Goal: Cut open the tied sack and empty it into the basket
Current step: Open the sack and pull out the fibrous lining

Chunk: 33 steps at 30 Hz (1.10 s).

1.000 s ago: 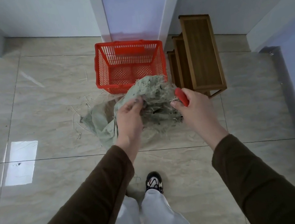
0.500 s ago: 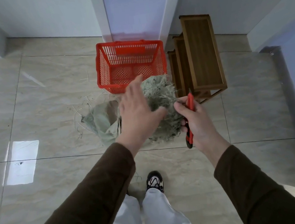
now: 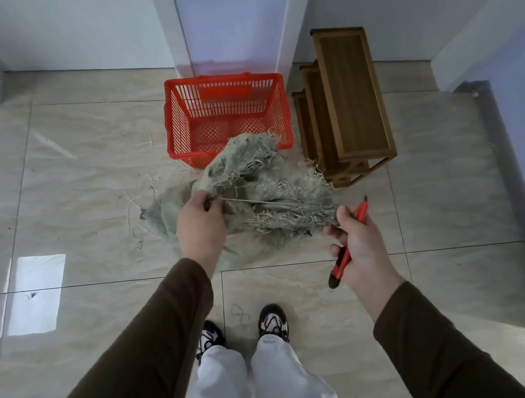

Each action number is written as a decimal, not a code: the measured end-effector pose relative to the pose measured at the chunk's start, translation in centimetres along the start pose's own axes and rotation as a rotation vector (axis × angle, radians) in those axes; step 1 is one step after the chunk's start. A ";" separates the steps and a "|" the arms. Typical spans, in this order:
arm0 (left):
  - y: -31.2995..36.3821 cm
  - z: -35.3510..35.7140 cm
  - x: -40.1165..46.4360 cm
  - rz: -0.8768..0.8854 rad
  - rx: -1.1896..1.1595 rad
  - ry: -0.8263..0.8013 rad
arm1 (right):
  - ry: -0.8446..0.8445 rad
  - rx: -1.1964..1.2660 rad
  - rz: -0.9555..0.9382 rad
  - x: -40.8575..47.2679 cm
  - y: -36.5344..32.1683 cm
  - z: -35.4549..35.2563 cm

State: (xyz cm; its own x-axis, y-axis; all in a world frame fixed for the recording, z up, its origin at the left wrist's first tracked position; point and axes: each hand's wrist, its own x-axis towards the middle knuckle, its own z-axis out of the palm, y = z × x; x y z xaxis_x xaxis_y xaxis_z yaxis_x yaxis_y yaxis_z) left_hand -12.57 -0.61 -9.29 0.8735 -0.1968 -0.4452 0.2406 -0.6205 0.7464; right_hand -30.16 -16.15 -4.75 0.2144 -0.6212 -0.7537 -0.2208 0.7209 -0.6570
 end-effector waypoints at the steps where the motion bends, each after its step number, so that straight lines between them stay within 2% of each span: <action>1: 0.0 0.1 -0.2 -0.065 -0.126 0.005 | 0.025 0.032 0.039 0.2 0.2 -0.2; 3: 0.2 0.3 -0.6 -0.179 -0.368 -0.050 | 0.026 -0.010 0.096 0.7 0.3 -0.8; 5: 0.3 0.0 -0.9 -0.251 -0.577 -0.158 | -0.012 -0.293 0.104 1.4 0.3 -1.7; 7: 0.1 -0.4 -1.1 -0.264 -0.687 -0.240 | -0.032 -0.552 0.034 1.8 -0.2 -1.9; 10: 0.2 -0.6 -1.5 -0.315 -0.769 -0.297 | -0.041 -0.535 -0.191 2.2 -1.5 -0.3; 11: 0.5 -0.5 -1.7 -0.338 -0.793 -0.305 | -0.085 -0.548 -0.204 2.3 -1.7 0.7; 14: 1.5 -0.2 -2.2 -0.388 -0.822 -0.298 | -0.254 -0.670 0.018 1.9 -1.5 4.3; 16: 1.8 -0.4 -2.3 -0.433 -0.815 -0.308 | -0.314 -0.586 0.145 1.9 -1.1 5.9; 18: 1.9 -0.8 -2.3 -0.430 -0.740 -0.406 | -0.320 -0.487 0.171 2.0 -0.5 6.9; 20: 1.4 -1.0 -2.1 -0.363 -0.506 -0.434 | -0.265 -0.465 0.066 1.7 0.5 7.5; 22: 0.4 -1.2 -1.9 -0.287 -0.339 -0.291 | -0.205 -0.402 -0.066 0.9 1.1 7.4; 24: -0.5 -1.8 -1.4 -0.364 -0.480 -0.127 | -0.184 -0.246 -0.096 0.8 1.5 6.5; 27: -2.2 -2.9 -0.1 -0.597 -0.732 0.068 | -0.076 0.029 0.037 1.4 1.3 4.7; 30: -3.2 -4.0 1.0 -0.630 -0.839 0.120 | -0.061 0.109 0.214 1.5 1.3 3.3; 33: -2.5 -5.0 1.7 -0.654 -0.977 0.038 | -0.111 0.062 0.280 1.6 0.9 2.2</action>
State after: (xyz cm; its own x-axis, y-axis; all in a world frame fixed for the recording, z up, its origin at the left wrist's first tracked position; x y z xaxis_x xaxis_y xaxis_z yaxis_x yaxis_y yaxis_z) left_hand -9.57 4.39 -9.50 0.4718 -0.0236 -0.8814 0.8555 0.2542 0.4511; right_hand -27.93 -15.88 -6.50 0.2569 -0.3607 -0.8966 -0.2284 0.8788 -0.4190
